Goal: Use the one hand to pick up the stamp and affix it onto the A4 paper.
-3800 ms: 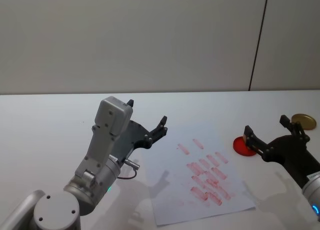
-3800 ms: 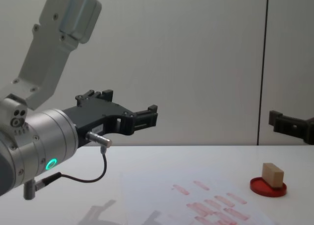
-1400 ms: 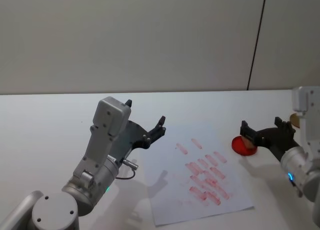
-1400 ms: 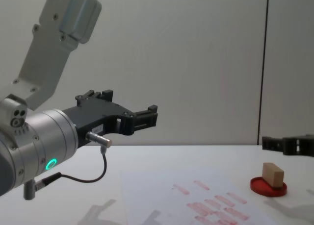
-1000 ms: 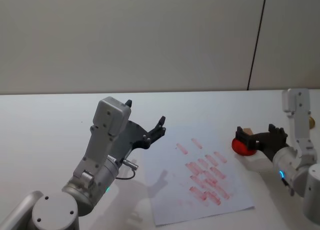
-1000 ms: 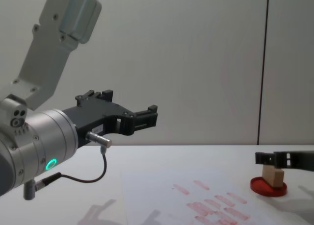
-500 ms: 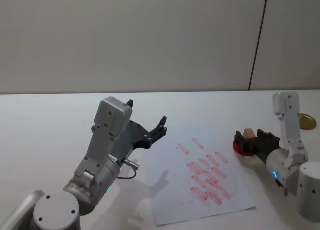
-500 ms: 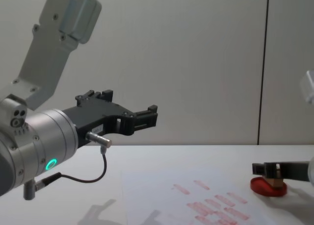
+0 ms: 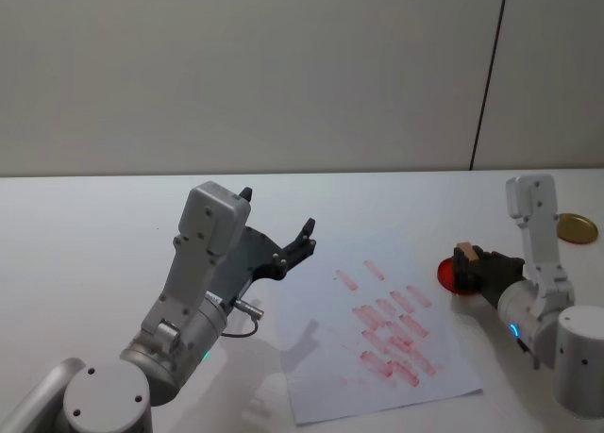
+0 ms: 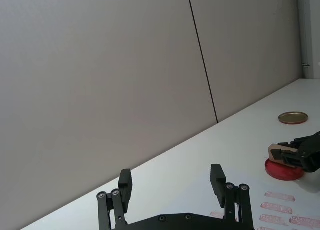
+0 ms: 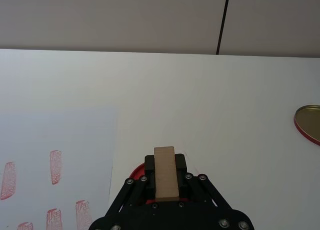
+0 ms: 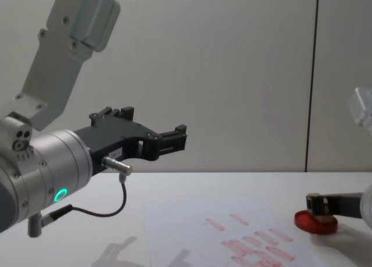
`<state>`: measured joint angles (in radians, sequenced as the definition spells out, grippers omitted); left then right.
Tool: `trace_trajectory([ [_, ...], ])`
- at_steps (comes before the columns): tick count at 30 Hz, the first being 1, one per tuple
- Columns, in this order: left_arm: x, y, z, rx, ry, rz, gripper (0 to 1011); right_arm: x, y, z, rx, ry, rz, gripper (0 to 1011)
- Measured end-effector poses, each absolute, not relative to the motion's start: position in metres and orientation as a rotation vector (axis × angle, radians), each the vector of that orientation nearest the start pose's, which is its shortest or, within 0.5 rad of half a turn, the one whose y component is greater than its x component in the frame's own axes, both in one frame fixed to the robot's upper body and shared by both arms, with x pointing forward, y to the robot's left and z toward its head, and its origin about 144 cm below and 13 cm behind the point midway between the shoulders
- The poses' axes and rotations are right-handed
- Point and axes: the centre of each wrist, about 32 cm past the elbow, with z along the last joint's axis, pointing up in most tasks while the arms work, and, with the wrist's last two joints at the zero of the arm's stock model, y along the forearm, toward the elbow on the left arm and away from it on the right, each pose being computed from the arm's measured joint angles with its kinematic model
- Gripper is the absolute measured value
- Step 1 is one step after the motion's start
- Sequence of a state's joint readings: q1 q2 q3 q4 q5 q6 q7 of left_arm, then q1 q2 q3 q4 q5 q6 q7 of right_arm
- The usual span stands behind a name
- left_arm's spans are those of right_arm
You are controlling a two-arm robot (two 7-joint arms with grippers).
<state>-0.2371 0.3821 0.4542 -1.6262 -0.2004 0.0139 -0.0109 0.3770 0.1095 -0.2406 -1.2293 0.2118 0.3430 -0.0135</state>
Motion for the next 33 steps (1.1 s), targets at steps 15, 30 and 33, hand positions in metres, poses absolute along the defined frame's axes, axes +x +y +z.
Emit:
trace_trajectory([
  [15, 0.492, 0.198, 1.204, 0.061, -0.268, 1.124, 993, 0.559, -0.2, 1.16, -0.302, 0.263, -1.395, 220],
  [30, 0.492, 0.198, 1.204, 0.061, -0.268, 1.124, 993, 0.565, -0.202, 1.152, -0.32, 0.302, -1.396, 219],
  [33, 0.492, 0.198, 1.204, 0.061, -0.268, 1.124, 993, 0.566, -0.202, 1.152, -0.32, 0.301, -1.393, 220],
])
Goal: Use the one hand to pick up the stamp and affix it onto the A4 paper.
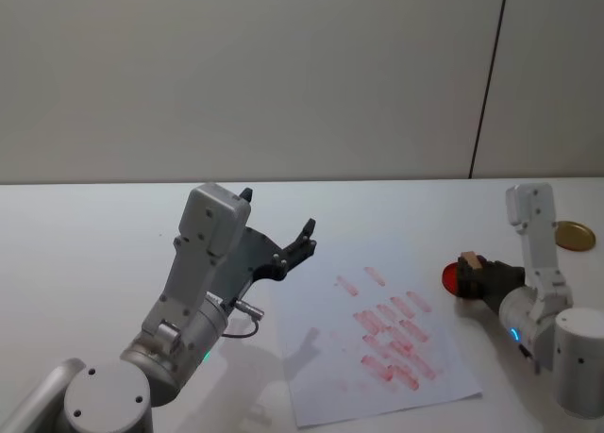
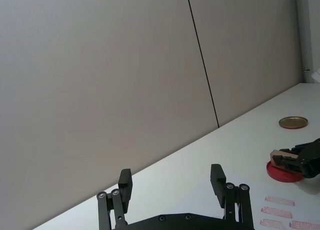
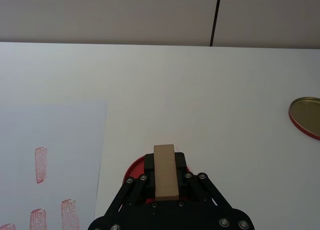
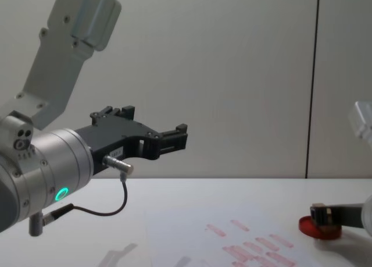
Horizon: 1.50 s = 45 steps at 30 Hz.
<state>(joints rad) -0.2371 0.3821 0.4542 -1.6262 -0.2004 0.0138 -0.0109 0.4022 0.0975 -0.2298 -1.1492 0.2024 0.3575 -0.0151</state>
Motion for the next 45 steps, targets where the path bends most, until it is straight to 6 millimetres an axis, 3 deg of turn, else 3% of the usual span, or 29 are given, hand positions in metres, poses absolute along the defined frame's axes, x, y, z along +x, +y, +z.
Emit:
trace_trajectory([
  [11, 0.492, 0.198, 1.204, 0.061, -0.268, 1.124, 993, 0.562, -0.197, 1.166, -0.288, 0.257, -1.377, 220],
  [29, 0.492, 0.198, 1.204, 0.061, -0.268, 1.124, 993, 0.547, -0.178, 1.227, -0.152, 0.048, -1.324, 220],
  [38, 0.492, 0.198, 1.204, 0.061, -0.268, 1.124, 993, 0.542, -0.165, 1.232, -0.164, 0.029, -1.264, 219],
  [45, 0.492, 0.198, 1.204, 0.061, -0.268, 1.124, 993, 0.544, -0.154, 1.222, -0.215, 0.063, -1.209, 220],
])
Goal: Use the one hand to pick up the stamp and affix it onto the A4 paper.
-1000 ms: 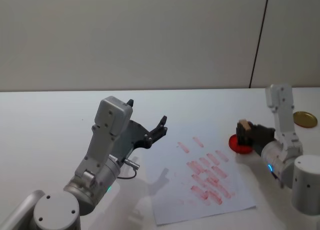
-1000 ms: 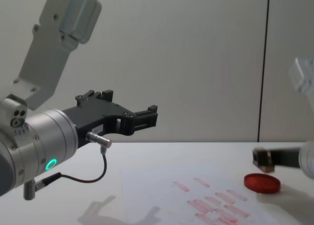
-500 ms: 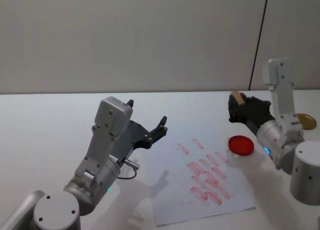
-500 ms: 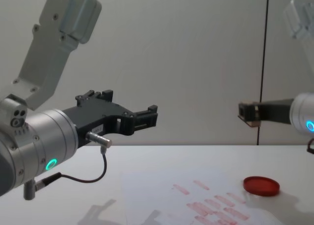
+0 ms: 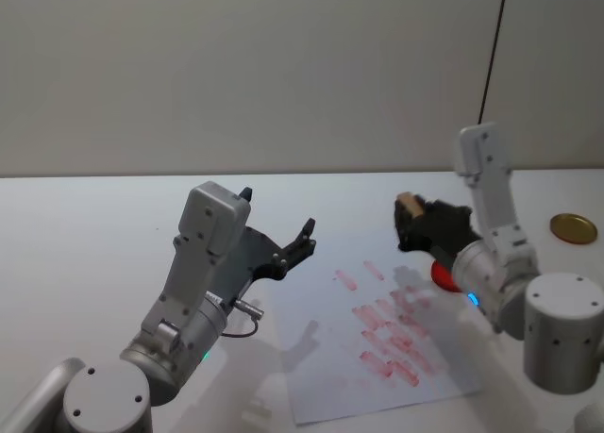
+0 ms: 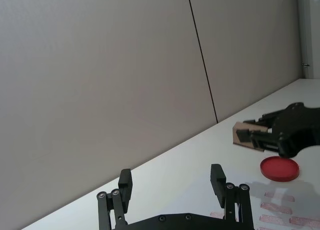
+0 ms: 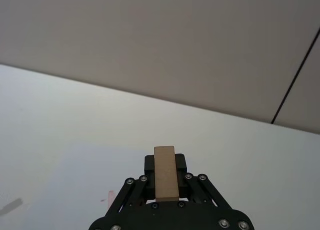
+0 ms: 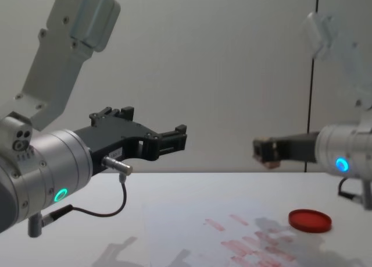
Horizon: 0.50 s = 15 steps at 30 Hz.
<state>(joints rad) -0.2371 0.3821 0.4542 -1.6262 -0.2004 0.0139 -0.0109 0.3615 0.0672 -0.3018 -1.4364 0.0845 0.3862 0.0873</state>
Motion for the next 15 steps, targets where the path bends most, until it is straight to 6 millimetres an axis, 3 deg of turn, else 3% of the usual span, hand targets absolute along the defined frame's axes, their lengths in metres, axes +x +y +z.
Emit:
trace_trajectory([
  [15, 0.492, 0.198, 1.204, 0.061, -0.268, 1.124, 993, 0.561, -0.131, 1.186, -0.326, 0.153, -1.105, 219],
])
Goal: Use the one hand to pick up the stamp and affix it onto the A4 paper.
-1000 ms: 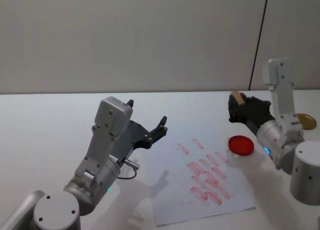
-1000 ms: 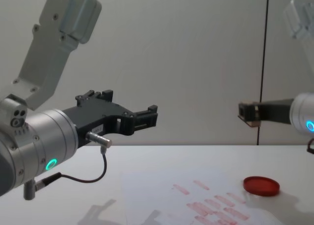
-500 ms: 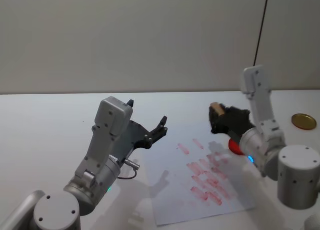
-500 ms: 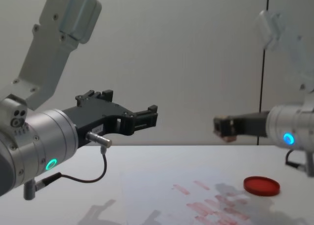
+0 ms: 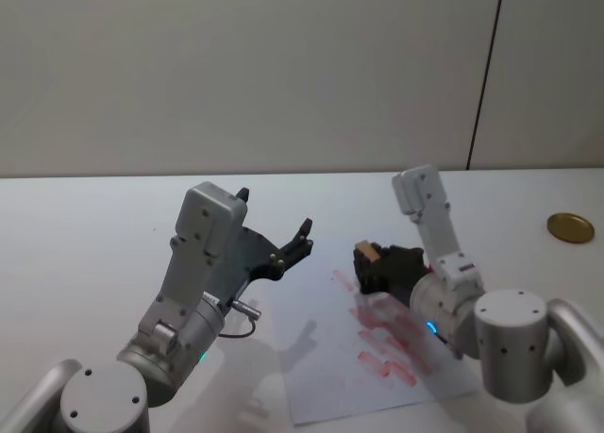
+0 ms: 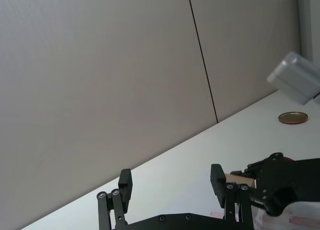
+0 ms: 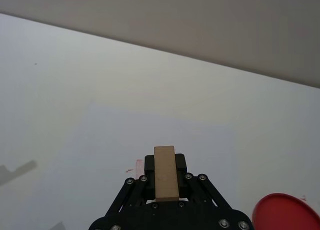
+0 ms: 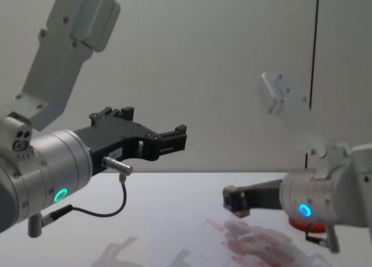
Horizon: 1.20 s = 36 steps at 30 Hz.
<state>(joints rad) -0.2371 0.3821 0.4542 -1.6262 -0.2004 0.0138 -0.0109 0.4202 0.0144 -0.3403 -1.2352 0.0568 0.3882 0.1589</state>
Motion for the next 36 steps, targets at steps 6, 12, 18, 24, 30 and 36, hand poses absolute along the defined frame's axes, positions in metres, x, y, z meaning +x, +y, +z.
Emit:
trace_trajectory([
  [6, 0.492, 0.198, 1.204, 0.061, -0.268, 1.124, 993, 0.566, -0.125, 1.175, -0.354, 0.169, -1.085, 219],
  [12, 0.492, 0.198, 1.204, 0.061, -0.268, 1.124, 993, 0.571, -0.121, 1.168, -0.374, 0.176, -1.076, 220],
  [18, 0.492, 0.198, 1.204, 0.061, -0.268, 1.124, 993, 0.574, -0.12, 1.164, -0.387, 0.181, -1.074, 219],
  [24, 0.492, 0.198, 1.204, 0.061, -0.268, 1.124, 993, 0.576, -0.119, 1.161, -0.397, 0.187, -1.073, 220],
  [30, 0.492, 0.198, 1.204, 0.061, -0.268, 1.124, 993, 0.577, -0.12, 1.158, -0.405, 0.195, -1.073, 220],
  [36, 0.492, 0.198, 1.204, 0.061, -0.268, 1.124, 993, 0.578, -0.121, 1.155, -0.412, 0.202, -1.074, 219],
])
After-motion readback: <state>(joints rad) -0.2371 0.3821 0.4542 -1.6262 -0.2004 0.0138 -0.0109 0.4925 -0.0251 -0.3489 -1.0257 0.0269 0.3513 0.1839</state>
